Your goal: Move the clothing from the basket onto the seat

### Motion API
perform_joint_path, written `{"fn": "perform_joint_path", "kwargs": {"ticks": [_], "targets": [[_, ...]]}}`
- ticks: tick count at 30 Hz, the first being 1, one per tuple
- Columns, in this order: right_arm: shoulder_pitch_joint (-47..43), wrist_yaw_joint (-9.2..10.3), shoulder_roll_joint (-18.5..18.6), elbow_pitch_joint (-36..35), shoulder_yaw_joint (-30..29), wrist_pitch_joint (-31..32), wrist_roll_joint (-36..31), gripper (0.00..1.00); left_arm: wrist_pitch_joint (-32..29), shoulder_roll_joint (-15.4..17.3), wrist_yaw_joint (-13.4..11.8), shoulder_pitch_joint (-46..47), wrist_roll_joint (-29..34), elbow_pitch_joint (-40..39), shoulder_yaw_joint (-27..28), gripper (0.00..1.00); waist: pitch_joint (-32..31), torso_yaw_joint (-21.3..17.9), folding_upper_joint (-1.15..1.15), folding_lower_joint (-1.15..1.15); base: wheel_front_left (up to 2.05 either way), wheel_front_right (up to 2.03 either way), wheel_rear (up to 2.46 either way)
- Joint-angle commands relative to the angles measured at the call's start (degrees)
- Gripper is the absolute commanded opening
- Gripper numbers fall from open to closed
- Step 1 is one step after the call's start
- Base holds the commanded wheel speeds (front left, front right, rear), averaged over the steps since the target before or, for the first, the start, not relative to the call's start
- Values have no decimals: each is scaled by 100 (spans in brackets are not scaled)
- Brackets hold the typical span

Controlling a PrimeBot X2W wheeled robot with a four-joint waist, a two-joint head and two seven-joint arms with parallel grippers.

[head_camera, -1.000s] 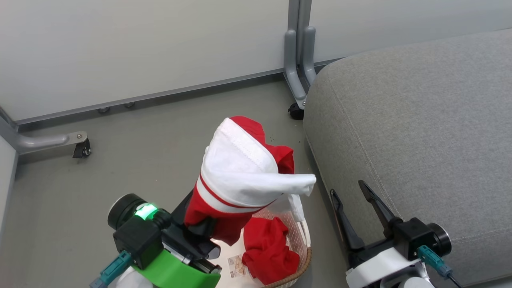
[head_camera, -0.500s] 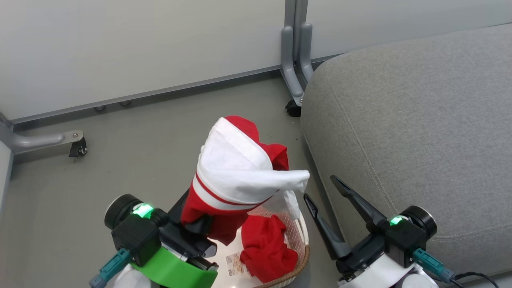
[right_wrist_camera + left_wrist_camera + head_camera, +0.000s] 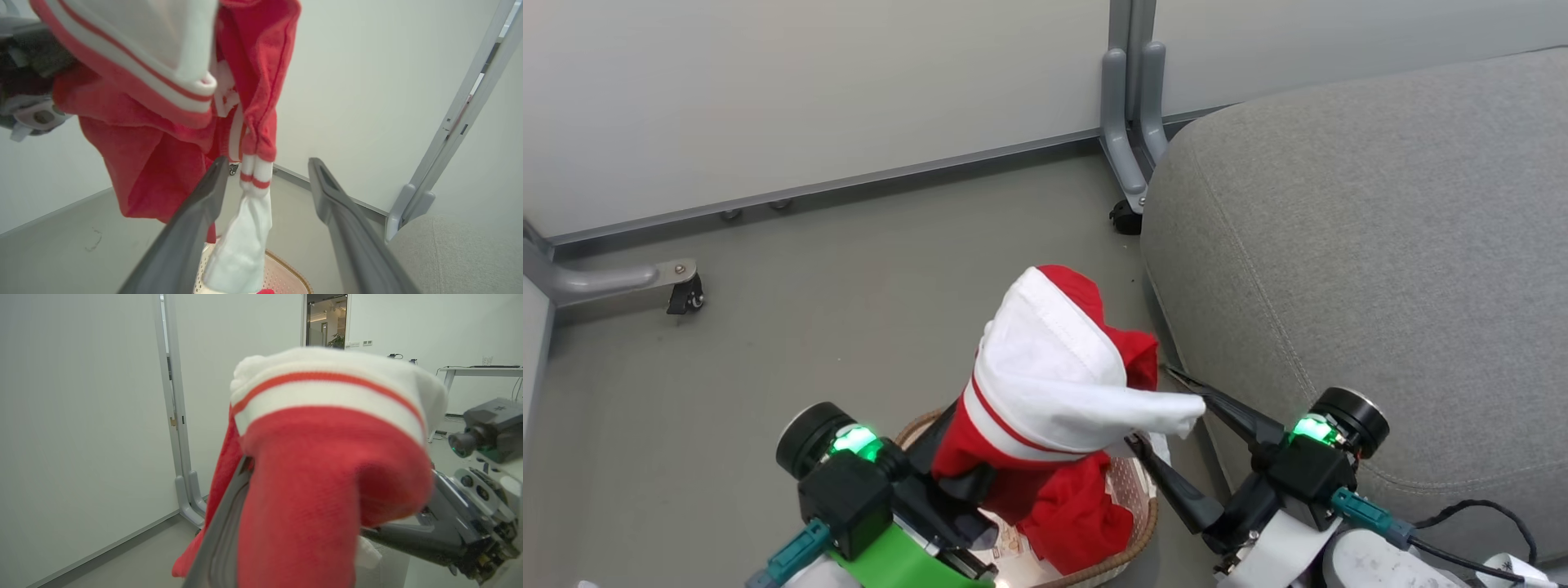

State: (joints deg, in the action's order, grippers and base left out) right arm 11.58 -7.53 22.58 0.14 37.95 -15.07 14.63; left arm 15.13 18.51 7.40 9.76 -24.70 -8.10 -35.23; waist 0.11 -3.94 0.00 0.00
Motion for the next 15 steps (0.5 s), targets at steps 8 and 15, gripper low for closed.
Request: {"fn": "perform_joint_path", "kwargs": {"ticks": [8,15], "targets": [[726,8,169,482,705,-16,123,100,3,152,12,309,-96,65,-675,0,18,212,0,0,0,0,0],[1262,8,273,808,1409,-16,57,100,3,190,12,467,-207,156,-1124,0,0,328,0,0,0,0,0]]}}
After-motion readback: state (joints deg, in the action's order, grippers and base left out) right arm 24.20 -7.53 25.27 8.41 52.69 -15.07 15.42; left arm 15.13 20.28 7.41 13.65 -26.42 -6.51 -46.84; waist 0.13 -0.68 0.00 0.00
